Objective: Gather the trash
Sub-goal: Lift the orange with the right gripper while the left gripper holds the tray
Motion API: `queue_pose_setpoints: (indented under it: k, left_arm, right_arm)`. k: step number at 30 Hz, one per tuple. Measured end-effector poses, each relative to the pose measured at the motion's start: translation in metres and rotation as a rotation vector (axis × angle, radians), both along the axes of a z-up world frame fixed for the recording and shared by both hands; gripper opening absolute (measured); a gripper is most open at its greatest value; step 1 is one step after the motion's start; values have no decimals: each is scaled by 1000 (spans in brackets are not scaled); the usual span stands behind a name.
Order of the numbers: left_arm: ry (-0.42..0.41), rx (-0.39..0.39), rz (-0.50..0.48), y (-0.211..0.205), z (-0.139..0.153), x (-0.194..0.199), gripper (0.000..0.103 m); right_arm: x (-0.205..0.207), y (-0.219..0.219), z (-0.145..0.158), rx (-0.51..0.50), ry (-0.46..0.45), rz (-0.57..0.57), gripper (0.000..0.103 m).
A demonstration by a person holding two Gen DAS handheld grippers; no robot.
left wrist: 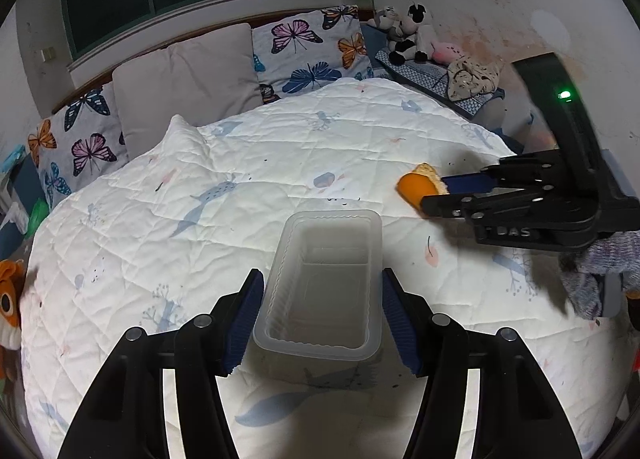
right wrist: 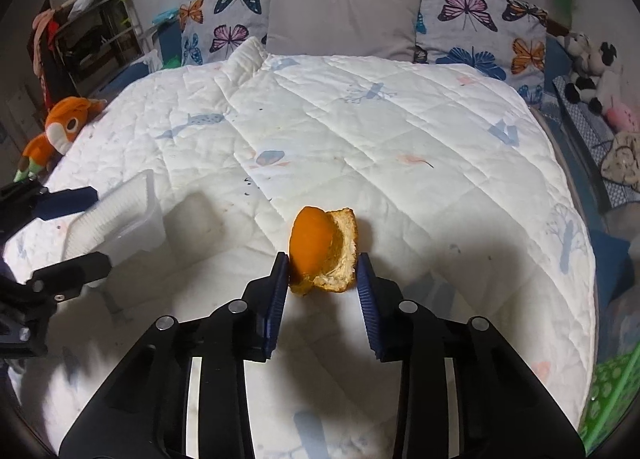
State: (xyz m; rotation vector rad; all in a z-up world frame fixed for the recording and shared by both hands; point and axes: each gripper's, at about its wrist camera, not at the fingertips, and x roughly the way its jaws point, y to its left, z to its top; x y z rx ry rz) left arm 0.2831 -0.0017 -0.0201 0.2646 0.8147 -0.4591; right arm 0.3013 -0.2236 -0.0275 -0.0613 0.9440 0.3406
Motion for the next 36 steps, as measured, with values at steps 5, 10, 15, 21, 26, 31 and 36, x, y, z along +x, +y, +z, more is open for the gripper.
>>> queue_pose_setpoints:
  k: [5, 10, 15, 21, 26, 31, 36]
  left_arm:
    - [-4, -29, 4, -8, 7, -16, 57]
    - [-25, -35, -14, -30, 17, -42, 57]
    - [-42, -42, -48, -58, 25, -66, 57]
    - [-51, -52, -95, -96, 31, -92, 57]
    - [-51, -60, -137, -131, 34, -111, 57]
    - [-57, -63, -185, -168, 37, -126, 57]
    - [-66, -56, -234, -205, 39, -138, 57]
  right_arm:
    - [-24, -14, 11, 46, 4, -10, 34]
    - [-61, -34, 25, 87, -7, -27, 34]
    - [-98, -58, 40, 111, -33, -56, 34]
    - [-137, -99, 49, 109, -58, -126, 34]
    - [-167, -143, 51, 107, -70, -202, 34]
    - [-192, -187, 53, 95, -87, -282, 34]
    - [-216, -224, 53, 101, -98, -347, 34]
